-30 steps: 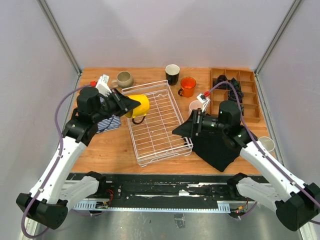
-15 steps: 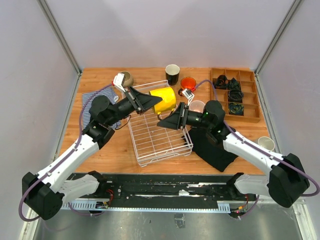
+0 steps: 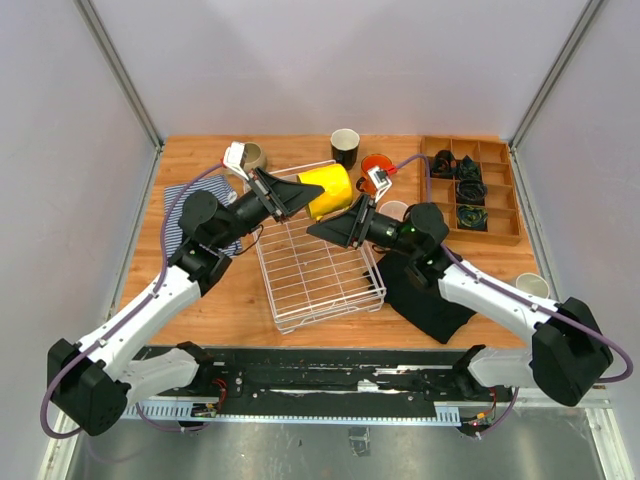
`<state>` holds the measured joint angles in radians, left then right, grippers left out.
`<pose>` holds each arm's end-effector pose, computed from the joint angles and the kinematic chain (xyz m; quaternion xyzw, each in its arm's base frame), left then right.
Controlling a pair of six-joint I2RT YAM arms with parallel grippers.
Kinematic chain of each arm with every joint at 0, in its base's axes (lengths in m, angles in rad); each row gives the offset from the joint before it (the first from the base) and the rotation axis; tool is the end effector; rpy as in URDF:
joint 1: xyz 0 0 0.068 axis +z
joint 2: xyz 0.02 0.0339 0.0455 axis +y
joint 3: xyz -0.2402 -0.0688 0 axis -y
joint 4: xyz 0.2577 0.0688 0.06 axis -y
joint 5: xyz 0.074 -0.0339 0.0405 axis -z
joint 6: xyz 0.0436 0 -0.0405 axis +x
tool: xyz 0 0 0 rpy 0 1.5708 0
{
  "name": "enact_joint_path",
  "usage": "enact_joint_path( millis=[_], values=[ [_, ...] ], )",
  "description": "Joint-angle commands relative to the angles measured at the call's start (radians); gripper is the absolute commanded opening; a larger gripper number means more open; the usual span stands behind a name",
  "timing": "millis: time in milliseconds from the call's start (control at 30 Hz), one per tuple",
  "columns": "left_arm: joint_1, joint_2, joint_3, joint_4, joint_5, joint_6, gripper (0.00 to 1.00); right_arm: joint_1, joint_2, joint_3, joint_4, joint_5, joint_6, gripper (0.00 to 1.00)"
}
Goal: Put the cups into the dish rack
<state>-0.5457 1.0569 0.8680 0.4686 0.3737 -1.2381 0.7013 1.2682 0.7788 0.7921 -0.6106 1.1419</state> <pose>0.2280 -0.1571 0.3649 -0.0610 0.6064 -0.6810 0.4059 0.2198 0.2183 0.3073 -0.1128 0.6043 0.7197 0.3227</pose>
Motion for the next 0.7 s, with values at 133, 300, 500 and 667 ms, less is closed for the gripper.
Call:
enact_joint_path(
  millis=[133, 300, 500, 667],
  values=[
    [0.019, -0.029, -0.001, 0.083, 0.011, 0.017, 0.0, 0.0, -0.038, 0.03, 0.015, 0.096, -0.043, 0.7],
    [0.022, -0.038, -0.018, 0.085, 0.022, 0.01, 0.0, -0.01, -0.016, 0.035, 0.042, 0.093, -0.023, 0.63],
    [0.023, -0.029, -0.024, 0.098, 0.04, -0.001, 0.0, -0.011, 0.022, 0.047, 0.079, 0.083, -0.001, 0.56],
    [0.032, -0.038, -0.022, 0.073, 0.049, 0.005, 0.01, -0.022, 0.018, 0.037, 0.085, 0.092, -0.001, 0.49]
  ],
)
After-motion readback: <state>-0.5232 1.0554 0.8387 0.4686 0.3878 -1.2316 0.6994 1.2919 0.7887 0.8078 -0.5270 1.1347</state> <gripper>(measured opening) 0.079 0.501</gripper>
